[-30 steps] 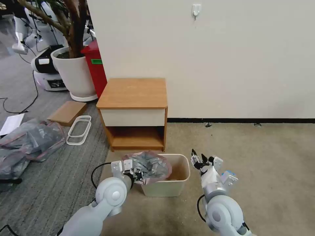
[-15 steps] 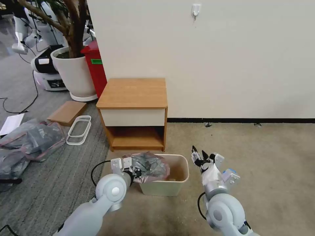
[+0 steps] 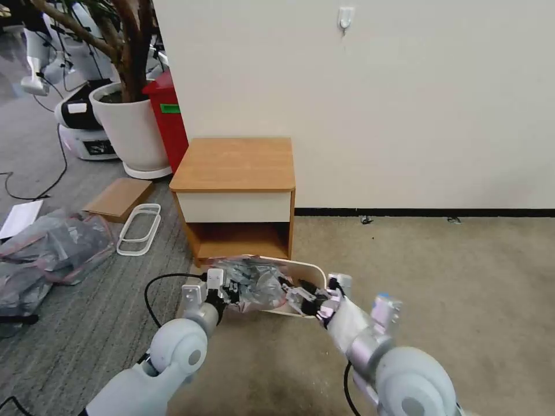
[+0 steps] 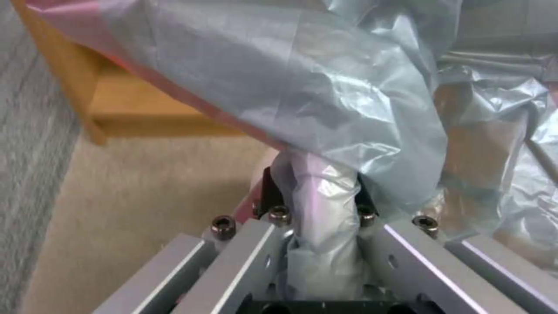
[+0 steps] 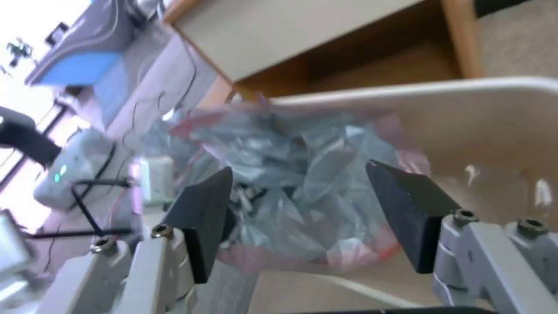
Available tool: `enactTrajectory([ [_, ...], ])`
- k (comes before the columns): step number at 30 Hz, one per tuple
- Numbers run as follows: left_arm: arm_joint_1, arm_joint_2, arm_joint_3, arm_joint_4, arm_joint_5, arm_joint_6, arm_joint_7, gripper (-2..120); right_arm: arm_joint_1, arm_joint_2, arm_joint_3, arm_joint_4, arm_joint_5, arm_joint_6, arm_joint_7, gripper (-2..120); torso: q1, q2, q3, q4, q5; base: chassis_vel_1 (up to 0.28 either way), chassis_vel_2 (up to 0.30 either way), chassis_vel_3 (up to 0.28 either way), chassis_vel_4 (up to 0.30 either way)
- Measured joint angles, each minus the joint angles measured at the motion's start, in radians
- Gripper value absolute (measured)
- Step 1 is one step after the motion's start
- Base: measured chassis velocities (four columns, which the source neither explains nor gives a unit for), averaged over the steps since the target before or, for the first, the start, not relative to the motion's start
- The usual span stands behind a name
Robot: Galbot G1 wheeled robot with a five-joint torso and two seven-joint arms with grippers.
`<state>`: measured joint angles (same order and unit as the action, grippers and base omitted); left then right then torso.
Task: Pick up the garbage bag from the table and place it over the trash can.
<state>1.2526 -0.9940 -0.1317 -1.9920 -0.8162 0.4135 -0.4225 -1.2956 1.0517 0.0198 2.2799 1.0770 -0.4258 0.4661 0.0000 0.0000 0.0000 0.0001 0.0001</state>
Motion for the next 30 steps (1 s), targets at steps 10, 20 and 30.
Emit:
enactTrajectory([
  [10, 0.155, 0.024, -0.128, -0.087, 0.070, -0.042, 0.101, 3, 0.182, 0.007, -0.140, -0.153, 0.017, -0.011, 0.026, 95, 0.000, 0.000, 0.000, 0.0001, -0.0001, 0.000, 0.000, 0.000, 0.000],
  [20, 0.214, 0.028, -0.164, -0.124, 0.080, -0.051, 0.115, 3, 0.265, 0.024, -0.209, -0.225, 0.054, -0.009, 0.044, 100, 0.000, 0.000, 0.000, 0.0000, -0.0002, 0.000, 0.000, 0.000, 0.000],
  [30, 0.250, 0.028, -0.180, -0.144, 0.087, -0.054, 0.118, 3, 0.340, 0.022, -0.244, -0.301, 0.102, 0.003, 0.045, 89, 0.000, 0.000, 0.000, 0.0000, -0.0001, 0.000, 0.000, 0.000, 0.000],
])
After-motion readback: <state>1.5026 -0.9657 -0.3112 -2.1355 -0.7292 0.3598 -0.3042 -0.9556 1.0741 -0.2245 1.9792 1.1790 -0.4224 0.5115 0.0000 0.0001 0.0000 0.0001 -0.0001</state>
